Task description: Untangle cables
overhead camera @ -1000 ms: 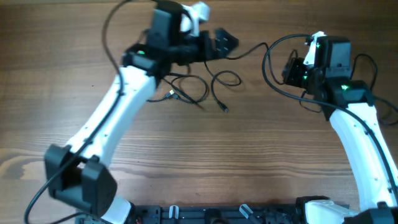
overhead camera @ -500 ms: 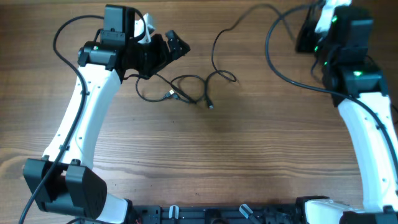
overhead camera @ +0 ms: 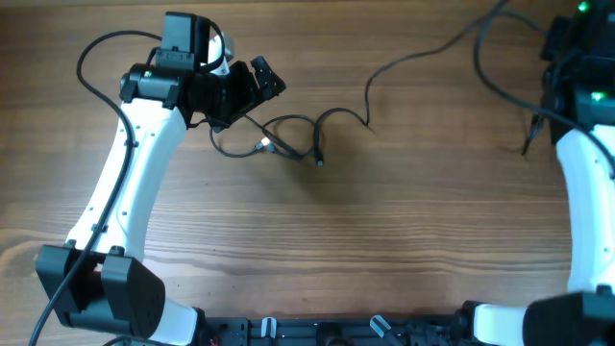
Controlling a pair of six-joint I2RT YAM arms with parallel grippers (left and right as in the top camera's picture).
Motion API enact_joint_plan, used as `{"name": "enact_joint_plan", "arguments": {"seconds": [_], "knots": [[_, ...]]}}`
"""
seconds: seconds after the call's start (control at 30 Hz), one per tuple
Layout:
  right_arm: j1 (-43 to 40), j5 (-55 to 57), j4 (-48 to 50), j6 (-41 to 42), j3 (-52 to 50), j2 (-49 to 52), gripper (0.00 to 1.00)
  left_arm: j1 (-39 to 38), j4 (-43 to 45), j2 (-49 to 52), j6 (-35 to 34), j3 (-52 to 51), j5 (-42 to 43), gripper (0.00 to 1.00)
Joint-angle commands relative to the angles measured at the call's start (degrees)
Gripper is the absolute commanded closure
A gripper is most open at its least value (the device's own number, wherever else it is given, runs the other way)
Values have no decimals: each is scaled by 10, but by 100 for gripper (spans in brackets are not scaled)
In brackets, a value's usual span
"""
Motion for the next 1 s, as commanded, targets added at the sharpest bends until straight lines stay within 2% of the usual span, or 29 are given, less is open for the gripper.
{"name": "enact_joint_plan", "arguments": {"seconds": [0.0, 0.17, 0.23, 0.3, 0.33, 0.37, 0.47, 0.53, 0.63, 0.77, 0.97], "knots": [[-52, 15, -14, 42, 2, 36, 96, 0, -4, -6, 3, 2, -8, 0], [-98, -88, -54, 48, 2, 87, 94, 0, -4, -6, 3, 2, -8, 0], [-106, -119, -64, 48, 2, 109, 72, 0, -4, -6, 3, 2, -8, 0], [-110, -141, -73, 49, 2, 130, 29, 0, -5, -6, 3, 2, -8, 0], [-110, -156, -77, 53, 2, 140, 15, 0, -7, -6, 3, 2, -8, 0], [-110, -181, -78, 66, 2, 148, 8, 0, -8, -6, 3, 2, -8, 0], [-110, -326, -78, 95, 2, 170, 1, 0, -9, -5, 3, 2, -8, 0], [-109, -426, -78, 104, 2, 183, 1, 0, -9, -3, 3, 2, -8, 0], [-102, -517, -86, 137, 2, 195, 1, 0, -10, -1, 3, 2, -8, 0], [-76, -570, -112, 137, -1, 199, 1, 0, -10, 0, 3, 2, -8, 0], [-8, -573, -170, 138, -5, 200, 0, 0, -10, 0, 3, 2, -13, 0]]}}
